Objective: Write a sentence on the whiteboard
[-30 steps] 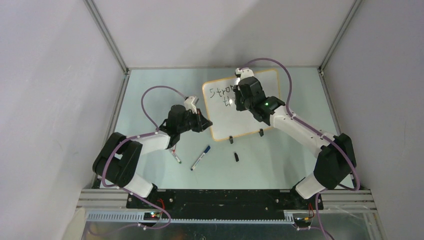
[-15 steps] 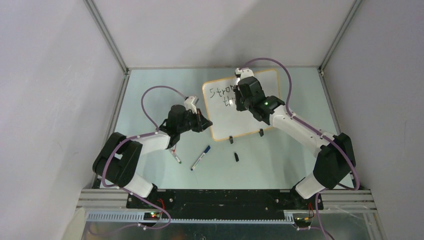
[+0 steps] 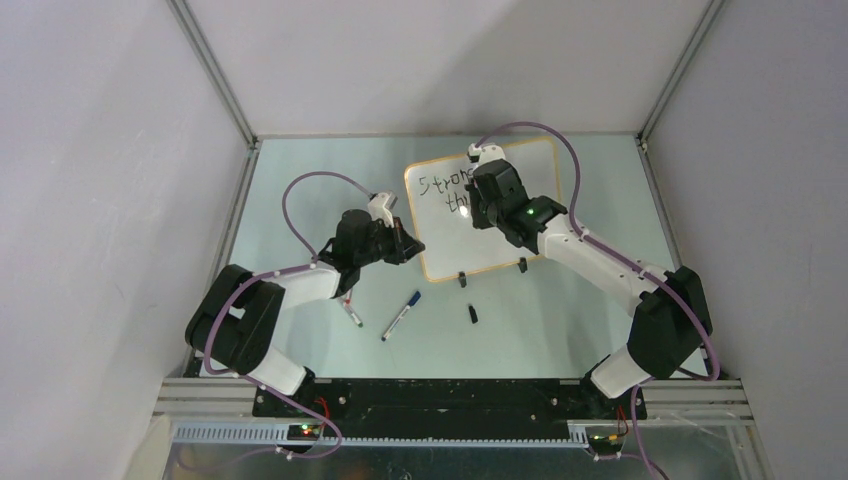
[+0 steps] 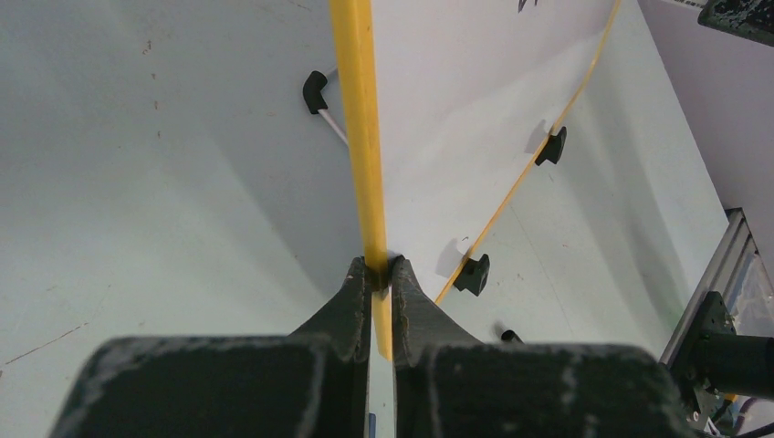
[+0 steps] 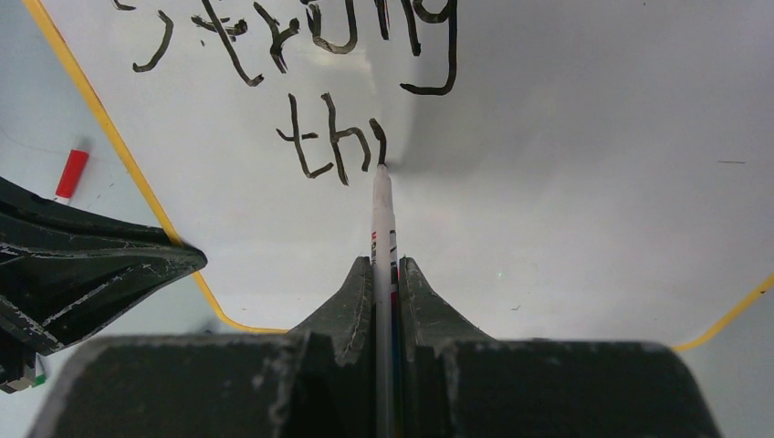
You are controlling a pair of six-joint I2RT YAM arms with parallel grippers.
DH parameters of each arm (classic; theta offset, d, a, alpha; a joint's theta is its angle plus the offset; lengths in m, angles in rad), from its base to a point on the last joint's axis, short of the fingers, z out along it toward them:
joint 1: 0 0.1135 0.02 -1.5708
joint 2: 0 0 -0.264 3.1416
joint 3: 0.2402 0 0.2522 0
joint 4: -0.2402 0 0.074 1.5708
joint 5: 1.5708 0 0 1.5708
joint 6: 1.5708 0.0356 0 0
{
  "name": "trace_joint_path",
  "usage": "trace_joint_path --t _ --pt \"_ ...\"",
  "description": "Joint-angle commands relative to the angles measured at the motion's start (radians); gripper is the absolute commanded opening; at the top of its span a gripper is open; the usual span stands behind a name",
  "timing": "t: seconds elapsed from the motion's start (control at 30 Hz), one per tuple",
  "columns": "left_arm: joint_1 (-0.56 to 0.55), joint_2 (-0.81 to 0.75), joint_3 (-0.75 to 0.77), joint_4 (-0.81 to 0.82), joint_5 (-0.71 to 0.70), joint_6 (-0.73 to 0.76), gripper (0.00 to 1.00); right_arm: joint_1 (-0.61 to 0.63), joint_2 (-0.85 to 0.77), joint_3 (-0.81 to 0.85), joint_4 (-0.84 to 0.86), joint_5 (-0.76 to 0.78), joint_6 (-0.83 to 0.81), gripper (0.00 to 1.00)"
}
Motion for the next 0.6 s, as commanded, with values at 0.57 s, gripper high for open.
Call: trace_joint_path --t 0.57 --pt "-0.018 -0.016 0.024 -0.034 -0.026 0.053 0.0 -0.018 0.004 0.056 0.032 0.004 -0.008 0.0"
